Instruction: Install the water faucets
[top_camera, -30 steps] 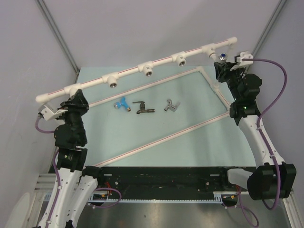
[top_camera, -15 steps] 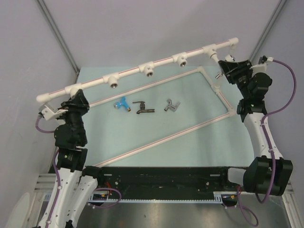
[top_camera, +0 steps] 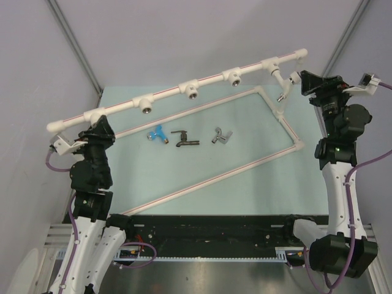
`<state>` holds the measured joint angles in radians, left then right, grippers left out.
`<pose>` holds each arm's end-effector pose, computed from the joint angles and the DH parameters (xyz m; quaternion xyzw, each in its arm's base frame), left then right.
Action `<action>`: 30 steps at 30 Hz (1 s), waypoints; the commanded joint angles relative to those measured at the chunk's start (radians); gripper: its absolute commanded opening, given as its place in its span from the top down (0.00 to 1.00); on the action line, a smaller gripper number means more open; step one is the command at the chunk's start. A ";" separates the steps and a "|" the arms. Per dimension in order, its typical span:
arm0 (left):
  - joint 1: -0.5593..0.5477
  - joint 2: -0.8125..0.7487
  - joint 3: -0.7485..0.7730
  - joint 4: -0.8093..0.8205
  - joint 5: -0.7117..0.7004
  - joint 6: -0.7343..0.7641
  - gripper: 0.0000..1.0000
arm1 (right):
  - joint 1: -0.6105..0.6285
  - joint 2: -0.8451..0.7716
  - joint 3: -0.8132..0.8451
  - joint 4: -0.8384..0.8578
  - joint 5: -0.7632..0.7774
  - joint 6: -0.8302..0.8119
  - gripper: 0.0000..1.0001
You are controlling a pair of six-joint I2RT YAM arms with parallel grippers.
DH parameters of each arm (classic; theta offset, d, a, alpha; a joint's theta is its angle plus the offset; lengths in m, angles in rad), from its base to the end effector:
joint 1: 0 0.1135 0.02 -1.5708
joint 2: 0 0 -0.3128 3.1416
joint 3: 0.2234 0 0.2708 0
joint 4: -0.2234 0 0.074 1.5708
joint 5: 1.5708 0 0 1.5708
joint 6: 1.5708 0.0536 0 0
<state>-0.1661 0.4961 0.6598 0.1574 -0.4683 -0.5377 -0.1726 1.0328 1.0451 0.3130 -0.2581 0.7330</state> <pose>0.1137 0.0055 0.4031 -0.2900 0.5245 -0.1445 0.7874 0.2410 -0.0281 0.4856 0.1591 0.5659 0.2949 0.7534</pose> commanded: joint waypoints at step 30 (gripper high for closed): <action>-0.012 0.001 -0.017 -0.039 0.063 0.025 1.00 | -0.005 0.262 0.081 -0.305 0.013 -0.261 0.22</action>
<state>-0.1661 0.4961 0.6598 0.1566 -0.4683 -0.5377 -0.1745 1.2575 1.1496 0.1692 -0.2440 0.5423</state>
